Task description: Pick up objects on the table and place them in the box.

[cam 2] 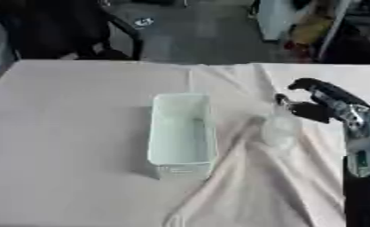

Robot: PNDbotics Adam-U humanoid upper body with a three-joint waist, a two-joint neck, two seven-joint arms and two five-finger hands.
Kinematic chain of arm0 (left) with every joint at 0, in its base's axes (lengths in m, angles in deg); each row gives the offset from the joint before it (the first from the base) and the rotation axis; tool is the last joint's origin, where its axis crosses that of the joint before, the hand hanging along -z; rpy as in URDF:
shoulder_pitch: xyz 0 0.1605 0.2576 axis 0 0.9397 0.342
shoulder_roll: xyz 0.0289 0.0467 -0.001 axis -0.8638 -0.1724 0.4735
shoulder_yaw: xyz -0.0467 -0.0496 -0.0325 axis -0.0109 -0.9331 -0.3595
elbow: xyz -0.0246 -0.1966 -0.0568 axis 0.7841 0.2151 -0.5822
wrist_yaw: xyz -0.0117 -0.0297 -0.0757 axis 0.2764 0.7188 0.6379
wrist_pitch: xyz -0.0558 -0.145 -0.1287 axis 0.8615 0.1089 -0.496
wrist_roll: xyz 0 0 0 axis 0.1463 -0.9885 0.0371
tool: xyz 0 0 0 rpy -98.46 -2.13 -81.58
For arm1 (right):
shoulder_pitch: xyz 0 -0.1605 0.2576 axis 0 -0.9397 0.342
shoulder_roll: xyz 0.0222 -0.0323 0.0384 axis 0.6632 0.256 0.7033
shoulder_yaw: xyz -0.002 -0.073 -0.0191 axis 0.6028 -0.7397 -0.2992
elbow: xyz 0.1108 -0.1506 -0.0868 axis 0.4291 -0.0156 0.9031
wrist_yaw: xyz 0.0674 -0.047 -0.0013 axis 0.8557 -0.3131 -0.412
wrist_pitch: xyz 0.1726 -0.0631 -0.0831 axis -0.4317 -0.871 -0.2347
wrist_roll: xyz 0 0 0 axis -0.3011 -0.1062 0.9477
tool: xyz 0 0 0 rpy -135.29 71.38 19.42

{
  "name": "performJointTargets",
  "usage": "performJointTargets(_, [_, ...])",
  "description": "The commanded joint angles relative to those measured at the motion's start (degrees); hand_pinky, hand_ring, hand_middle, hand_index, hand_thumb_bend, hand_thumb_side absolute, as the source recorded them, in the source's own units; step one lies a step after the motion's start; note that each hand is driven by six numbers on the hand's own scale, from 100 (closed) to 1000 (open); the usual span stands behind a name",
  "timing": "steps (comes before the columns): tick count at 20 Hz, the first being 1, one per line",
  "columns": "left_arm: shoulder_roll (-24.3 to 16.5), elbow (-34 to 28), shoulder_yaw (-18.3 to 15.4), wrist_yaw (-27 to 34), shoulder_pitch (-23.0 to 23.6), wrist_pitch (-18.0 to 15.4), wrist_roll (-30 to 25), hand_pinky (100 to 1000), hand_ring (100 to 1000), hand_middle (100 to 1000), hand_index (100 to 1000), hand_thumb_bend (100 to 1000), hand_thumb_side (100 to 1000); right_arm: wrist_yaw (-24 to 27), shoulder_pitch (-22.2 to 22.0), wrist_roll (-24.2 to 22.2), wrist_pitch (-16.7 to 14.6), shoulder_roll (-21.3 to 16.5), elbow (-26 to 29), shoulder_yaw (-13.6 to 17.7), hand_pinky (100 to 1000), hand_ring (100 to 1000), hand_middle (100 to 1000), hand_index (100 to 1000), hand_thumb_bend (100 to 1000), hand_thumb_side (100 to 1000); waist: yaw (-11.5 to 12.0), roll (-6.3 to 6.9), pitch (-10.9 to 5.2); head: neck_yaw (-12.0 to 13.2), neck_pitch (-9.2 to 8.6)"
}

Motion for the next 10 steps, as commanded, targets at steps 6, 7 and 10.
performJointTargets(6, [-1.09, -0.83, -0.43, -0.25, -0.83, -0.11, -0.21, 473, 593, 722, 733, 100, 763, -0.02, 0.67, 1.01, 0.16, -0.68, 1.72, 0.1, 1000, 1000, 1000, 913, 209, 938, -0.19, -0.03, -0.54, -0.03, 0.04])
performJointTargets(7, [-1.06, -0.83, -0.43, -0.27, -0.83, -0.09, -0.23, 473, 593, 722, 733, 100, 764, -0.03, 0.67, 1.08, 0.14, -0.66, 1.75, 0.07, 1000, 1000, 1000, 914, 204, 938, -0.2, -0.03, -0.55, -0.07, 0.02])
performJointTargets(10, [-1.07, -0.83, -0.43, -0.3, -0.78, -0.07, -0.29, 472, 593, 723, 733, 100, 763, 0.04, 0.68, 2.01, 0.23, -0.6, 2.05, 0.2, 1000, 1000, 1000, 766, 100, 1000, -0.24, -0.02, -0.53, 0.06, -0.13])
